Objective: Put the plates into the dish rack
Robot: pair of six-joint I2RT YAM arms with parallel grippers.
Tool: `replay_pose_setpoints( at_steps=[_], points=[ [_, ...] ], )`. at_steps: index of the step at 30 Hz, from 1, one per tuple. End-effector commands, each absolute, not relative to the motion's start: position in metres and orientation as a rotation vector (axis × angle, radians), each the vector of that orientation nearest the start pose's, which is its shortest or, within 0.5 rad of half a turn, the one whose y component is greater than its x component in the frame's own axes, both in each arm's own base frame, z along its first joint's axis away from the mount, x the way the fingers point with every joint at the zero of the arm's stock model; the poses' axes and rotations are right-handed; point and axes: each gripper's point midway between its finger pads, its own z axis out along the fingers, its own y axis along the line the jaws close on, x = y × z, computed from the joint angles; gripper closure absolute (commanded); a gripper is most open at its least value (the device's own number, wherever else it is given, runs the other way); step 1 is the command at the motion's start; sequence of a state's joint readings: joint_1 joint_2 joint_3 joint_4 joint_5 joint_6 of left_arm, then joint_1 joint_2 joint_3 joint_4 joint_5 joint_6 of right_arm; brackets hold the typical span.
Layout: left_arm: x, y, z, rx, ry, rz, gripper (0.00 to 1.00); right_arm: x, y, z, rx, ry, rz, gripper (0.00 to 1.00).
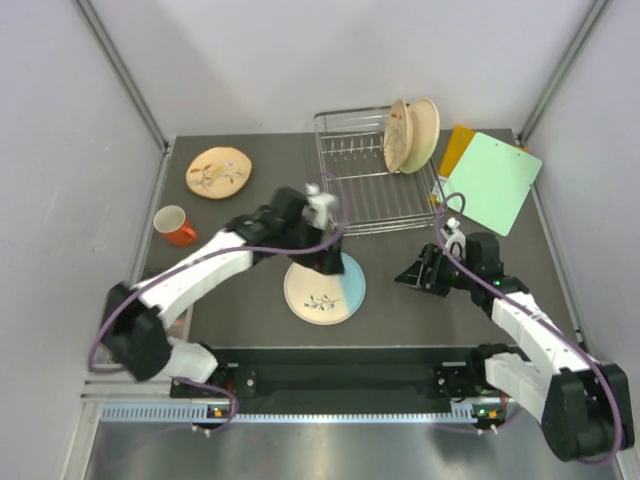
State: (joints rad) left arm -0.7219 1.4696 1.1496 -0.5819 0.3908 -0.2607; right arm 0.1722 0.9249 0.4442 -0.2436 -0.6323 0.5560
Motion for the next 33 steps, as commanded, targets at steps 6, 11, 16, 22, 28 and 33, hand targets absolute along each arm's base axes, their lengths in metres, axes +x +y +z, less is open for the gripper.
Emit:
replay_pose_setpoints(
  at_steps=[6,11,16,22,28,33],
  points=[
    [0.265,-0.191,0.13,-0.044,2.506,-0.794,0.09,0.228,0.2,0.103,0.091,2.31,1.35,0.3],
    [0.261,-0.17,0.099,-0.284,2.56,-0.824,0.11,0.235,0.217,0.076,0.152,2.39,1.34,0.3],
    [0.253,-0.166,0.071,-0.407,2.578,-0.897,0.14,0.24,0.234,0.062,0.189,2.403,1.361,0.31],
    [0.239,-0.18,0.04,-0.522,2.651,-1.032,0.21,0.25,0.254,0.038,0.266,2.44,1.39,0.32],
    [0.245,-0.191,0.034,-0.539,2.599,-1.105,0.24,0.239,0.274,0.031,0.291,2.467,1.424,0.32],
    [0.241,-0.206,0.031,-0.476,2.629,-1.138,0.26,0.216,0.274,0.019,0.318,2.523,1.393,0.32]
  ],
)
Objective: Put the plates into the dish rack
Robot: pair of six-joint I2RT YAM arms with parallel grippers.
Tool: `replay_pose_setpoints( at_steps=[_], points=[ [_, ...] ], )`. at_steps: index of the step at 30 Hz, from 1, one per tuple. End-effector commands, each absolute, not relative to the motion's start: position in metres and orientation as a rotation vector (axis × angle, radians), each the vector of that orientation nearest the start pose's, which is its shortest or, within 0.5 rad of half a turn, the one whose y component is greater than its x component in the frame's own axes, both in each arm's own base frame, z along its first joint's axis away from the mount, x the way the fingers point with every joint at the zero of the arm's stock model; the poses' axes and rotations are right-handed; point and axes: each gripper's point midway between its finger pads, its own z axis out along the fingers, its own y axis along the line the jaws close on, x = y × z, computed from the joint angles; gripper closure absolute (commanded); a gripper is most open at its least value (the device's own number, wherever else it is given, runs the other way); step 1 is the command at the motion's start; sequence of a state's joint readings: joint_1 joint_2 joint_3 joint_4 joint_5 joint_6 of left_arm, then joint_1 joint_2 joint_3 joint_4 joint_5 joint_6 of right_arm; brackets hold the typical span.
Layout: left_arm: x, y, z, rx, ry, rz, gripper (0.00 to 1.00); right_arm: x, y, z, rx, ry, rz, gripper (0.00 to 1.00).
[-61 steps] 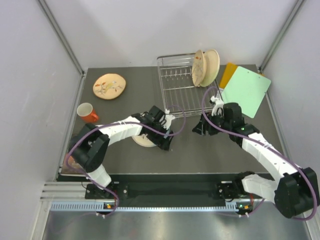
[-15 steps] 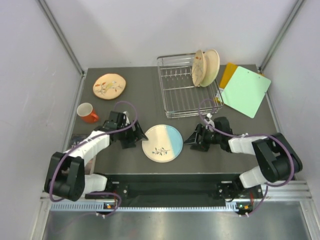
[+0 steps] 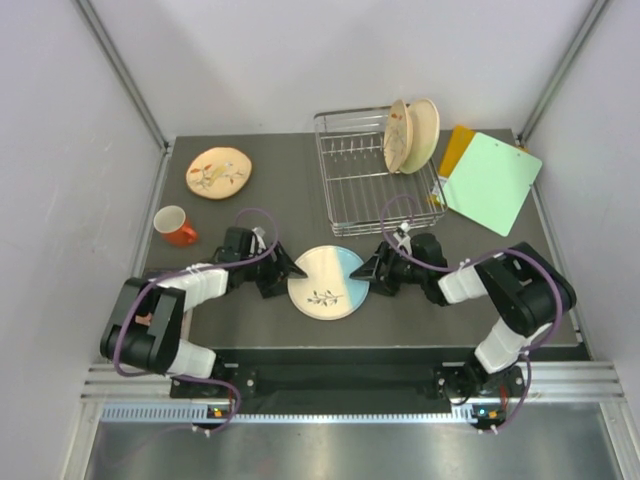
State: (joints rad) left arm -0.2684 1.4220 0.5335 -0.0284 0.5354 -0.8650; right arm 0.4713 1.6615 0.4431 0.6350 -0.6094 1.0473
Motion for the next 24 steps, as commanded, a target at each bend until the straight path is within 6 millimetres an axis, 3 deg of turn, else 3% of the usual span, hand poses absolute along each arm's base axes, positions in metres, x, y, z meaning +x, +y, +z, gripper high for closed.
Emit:
replay_pose_setpoints(
  at_steps=[1,6,13,15,16,20,22,24],
  points=[
    [0.24,-0.209,0.031,-0.464,2.637,-1.143,0.27,0.216,0.276,0.02,0.315,2.515,1.401,0.32],
    [0.23,-0.217,0.027,-0.417,2.669,-1.136,0.27,0.229,0.293,0.03,0.311,2.454,1.453,0.37],
    [0.224,-0.211,0.026,-0.392,2.684,-1.089,0.27,0.247,0.294,0.044,0.344,2.385,1.437,0.6],
    [0.217,-0.207,0.022,-0.406,2.715,-1.066,0.27,0.244,0.291,0.045,0.313,2.376,1.435,0.77],
    [0.218,-0.206,0.024,-0.388,2.706,-1.057,0.27,0.243,0.29,0.052,0.281,2.352,1.445,1.0],
    [0.216,-0.197,0.034,-0.254,2.694,-0.991,0.22,0.241,0.281,0.077,0.075,2.227,1.504,1.0],
    [0.215,-0.187,0.041,-0.1,2.644,-0.962,0.2,0.236,0.276,0.095,-0.059,2.17,1.557,1.0],
    [0.213,-0.181,0.051,-0.009,2.623,-0.941,0.18,0.234,0.268,0.105,-0.063,2.151,1.578,1.0]
  ],
)
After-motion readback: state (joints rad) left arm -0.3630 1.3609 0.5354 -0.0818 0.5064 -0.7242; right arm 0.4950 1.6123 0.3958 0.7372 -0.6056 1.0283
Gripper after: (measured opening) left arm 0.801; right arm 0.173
